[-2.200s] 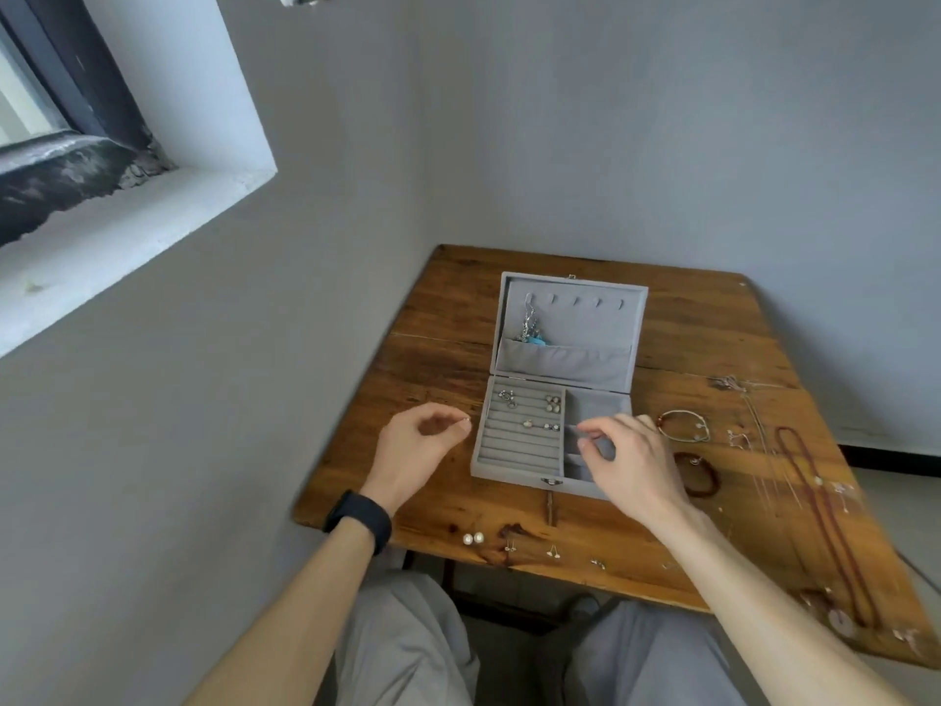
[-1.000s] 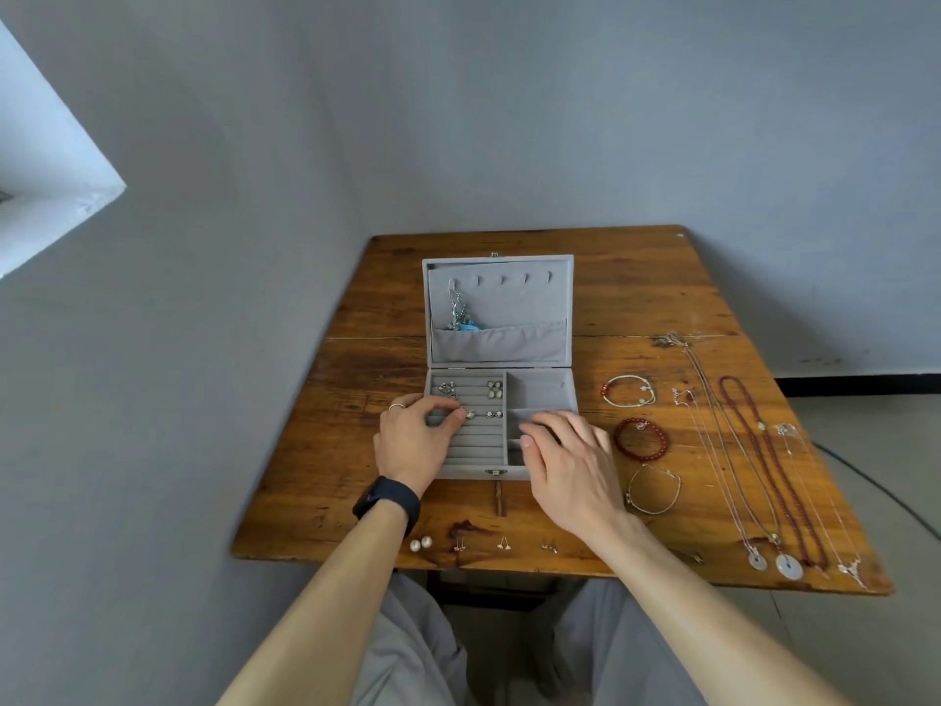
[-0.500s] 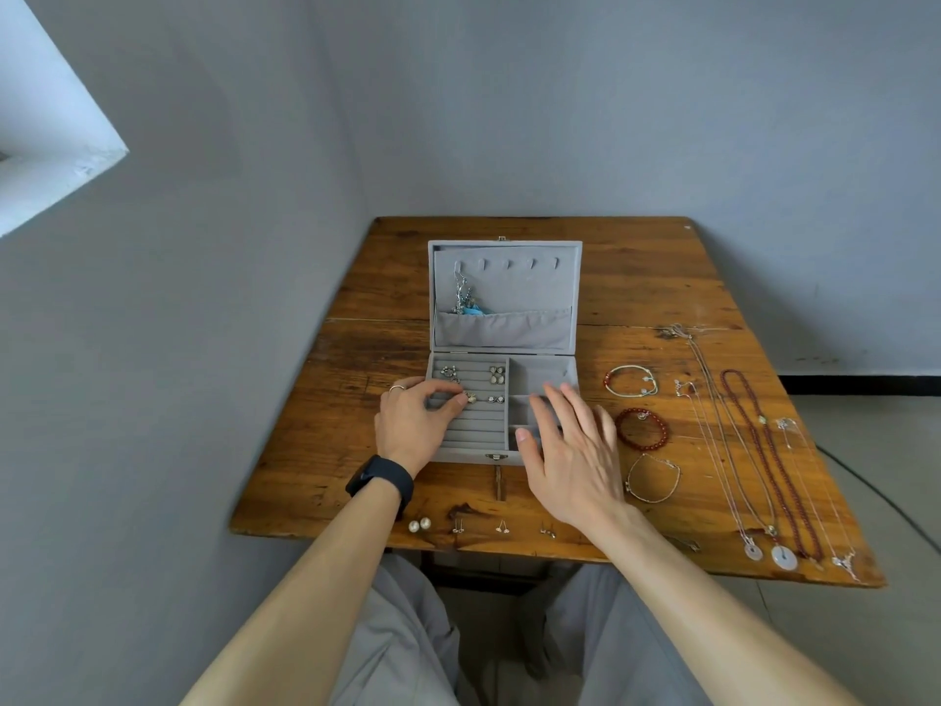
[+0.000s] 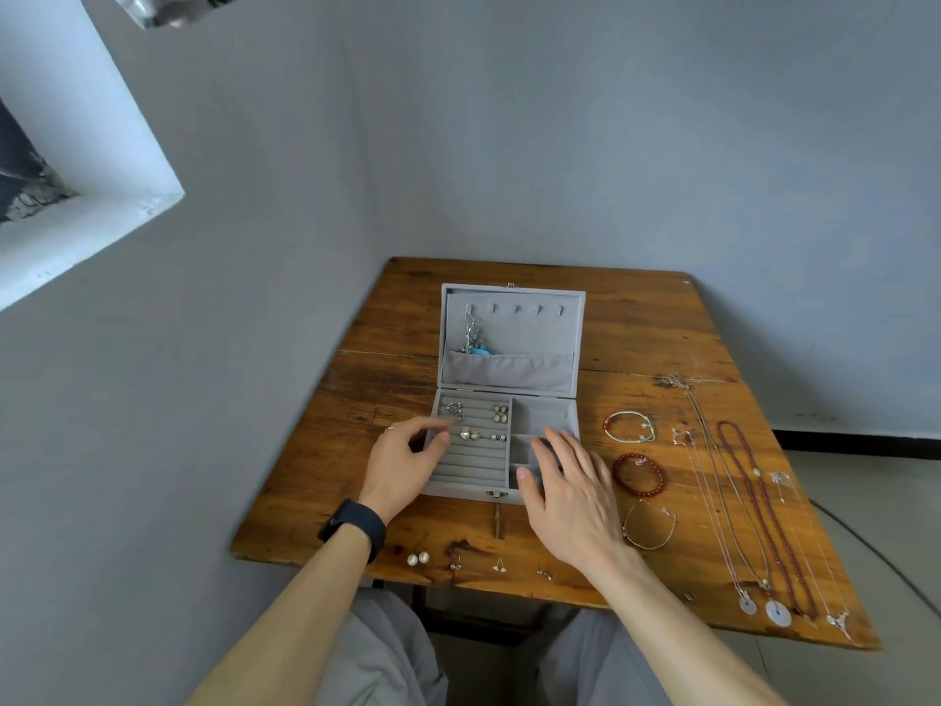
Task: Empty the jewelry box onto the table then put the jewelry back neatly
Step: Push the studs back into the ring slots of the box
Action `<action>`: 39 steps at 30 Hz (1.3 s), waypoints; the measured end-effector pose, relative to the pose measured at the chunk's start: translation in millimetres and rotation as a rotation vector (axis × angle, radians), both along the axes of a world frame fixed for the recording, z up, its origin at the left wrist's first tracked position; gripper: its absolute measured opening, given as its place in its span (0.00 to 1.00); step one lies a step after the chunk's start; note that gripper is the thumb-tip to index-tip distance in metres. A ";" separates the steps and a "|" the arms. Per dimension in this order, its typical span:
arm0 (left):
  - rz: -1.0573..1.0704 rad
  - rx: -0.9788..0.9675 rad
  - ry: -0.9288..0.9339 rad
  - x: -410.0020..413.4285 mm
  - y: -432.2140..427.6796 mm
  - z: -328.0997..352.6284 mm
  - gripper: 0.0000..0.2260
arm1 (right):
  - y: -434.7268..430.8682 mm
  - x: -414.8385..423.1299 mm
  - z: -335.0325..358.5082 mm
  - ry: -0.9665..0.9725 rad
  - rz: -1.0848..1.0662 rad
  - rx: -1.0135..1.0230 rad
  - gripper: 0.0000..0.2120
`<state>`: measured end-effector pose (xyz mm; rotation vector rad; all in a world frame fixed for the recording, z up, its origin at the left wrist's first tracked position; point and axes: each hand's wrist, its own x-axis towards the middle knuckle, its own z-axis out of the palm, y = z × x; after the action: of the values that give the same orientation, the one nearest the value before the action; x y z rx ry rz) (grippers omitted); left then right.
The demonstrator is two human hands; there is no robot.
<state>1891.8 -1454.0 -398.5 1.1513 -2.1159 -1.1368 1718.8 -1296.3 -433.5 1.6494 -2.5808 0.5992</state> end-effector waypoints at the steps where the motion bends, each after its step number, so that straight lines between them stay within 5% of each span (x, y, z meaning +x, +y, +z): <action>1: 0.012 0.014 0.020 7.1 5.5 -0.7 0.08 | 0.5 -0.8 2.7 -0.012 0.004 0.000 0.27; 10: 0.093 -0.057 0.004 78.6 58.0 -20.6 0.11 | 11.8 45.1 27.7 -0.077 0.131 -0.229 0.19; 22: -0.033 -0.249 -0.159 101.1 76.1 -29.8 0.09 | 2.2 104.2 16.3 -0.050 0.282 -0.015 0.14; 31: -0.004 -0.164 -0.077 105.2 64.5 -31.6 0.05 | -0.2 104.2 21.0 -0.074 0.321 -0.045 0.08; 39: 0.208 -0.054 0.027 91.4 33.5 -21.6 0.03 | -12.8 75.7 43.3 -0.288 0.231 -0.197 0.07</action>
<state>1983.2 -1420.5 -420.1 1.2895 -1.9424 -0.9881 1794.4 -1309.2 -390.3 1.9303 -2.4183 1.1427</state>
